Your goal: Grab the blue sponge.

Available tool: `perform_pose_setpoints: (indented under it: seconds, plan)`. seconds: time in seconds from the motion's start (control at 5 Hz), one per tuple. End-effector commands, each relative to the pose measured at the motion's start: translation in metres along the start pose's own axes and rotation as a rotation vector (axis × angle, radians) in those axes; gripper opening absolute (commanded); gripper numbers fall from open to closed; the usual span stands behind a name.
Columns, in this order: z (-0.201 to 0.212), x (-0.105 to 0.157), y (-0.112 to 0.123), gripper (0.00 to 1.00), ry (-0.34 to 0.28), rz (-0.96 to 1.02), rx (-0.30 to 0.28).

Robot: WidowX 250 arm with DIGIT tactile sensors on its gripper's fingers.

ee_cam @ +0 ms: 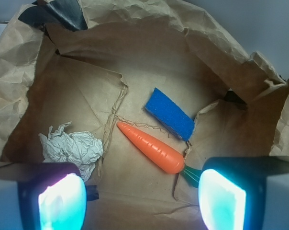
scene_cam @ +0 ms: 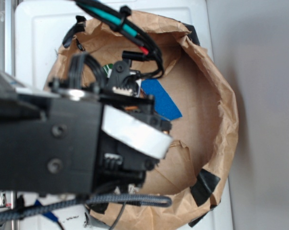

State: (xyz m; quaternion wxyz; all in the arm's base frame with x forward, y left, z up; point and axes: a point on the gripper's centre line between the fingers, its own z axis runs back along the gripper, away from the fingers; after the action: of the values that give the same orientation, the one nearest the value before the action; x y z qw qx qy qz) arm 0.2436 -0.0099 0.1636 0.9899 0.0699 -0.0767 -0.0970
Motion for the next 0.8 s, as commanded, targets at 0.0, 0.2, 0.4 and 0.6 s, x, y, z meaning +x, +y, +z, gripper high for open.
perform_pose_setpoints:
  seconds: [0.0,0.2,0.4,0.6]
  plan:
    - [0.012,0.010,-0.003,1.00,-0.048,-0.012,0.005]
    - [-0.013,0.030,0.008,1.00,-0.061,-0.005,-0.027]
    - [-0.035,0.034,0.004,1.00,-0.086,-0.120,-0.137]
    - [-0.048,0.028,0.009,1.00,-0.077,-0.181,-0.161]
